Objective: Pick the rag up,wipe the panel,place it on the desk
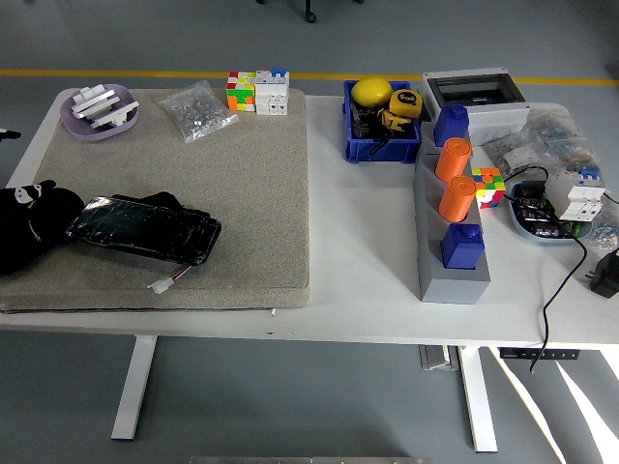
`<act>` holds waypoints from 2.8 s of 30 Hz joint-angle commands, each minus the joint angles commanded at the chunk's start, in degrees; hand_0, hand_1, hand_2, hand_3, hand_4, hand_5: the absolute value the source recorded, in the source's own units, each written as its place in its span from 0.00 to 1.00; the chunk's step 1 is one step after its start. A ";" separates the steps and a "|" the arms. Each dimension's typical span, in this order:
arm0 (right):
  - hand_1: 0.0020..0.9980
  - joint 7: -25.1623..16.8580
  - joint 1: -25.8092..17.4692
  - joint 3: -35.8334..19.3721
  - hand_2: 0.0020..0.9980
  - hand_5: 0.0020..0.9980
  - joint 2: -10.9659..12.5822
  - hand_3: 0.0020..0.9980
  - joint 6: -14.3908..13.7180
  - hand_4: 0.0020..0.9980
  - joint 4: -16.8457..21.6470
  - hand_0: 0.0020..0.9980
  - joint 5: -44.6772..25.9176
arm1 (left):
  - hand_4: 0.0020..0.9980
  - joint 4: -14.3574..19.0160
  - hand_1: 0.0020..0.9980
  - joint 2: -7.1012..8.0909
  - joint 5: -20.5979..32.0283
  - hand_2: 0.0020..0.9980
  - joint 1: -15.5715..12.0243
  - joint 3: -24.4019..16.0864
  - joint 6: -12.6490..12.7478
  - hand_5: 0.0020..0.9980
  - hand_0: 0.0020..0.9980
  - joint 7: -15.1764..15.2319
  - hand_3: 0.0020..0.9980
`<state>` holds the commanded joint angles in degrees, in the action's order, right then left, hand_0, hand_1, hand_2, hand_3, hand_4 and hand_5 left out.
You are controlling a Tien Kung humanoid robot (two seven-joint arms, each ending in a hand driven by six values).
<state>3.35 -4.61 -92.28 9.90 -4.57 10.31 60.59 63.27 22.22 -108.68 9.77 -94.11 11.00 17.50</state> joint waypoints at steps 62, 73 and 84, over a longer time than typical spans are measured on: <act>0.62 1.22 -2.01 5.76 0.68 0.47 0.02 0.61 -0.30 0.97 0.00 0.77 -2.79 | 0.98 -11.66 0.80 -0.32 -1.64 0.77 2.56 -0.07 0.24 0.32 0.73 2.06 0.68; 0.65 1.21 -1.80 6.62 0.69 0.46 0.43 0.54 -0.80 0.97 0.00 0.77 -2.62 | 0.97 -11.67 0.80 0.00 -1.60 0.77 2.42 -0.10 0.41 0.33 0.73 2.26 0.67; 0.65 0.81 -1.15 8.84 0.70 0.46 0.28 0.56 -0.40 0.97 0.00 0.77 -5.01 | 0.97 -15.68 0.80 0.78 -3.53 0.77 5.39 1.18 1.01 0.33 0.73 3.66 0.66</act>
<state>4.15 -5.76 -83.44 10.18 -4.97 10.31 55.58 47.59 23.00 -112.22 15.16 -92.93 12.00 21.16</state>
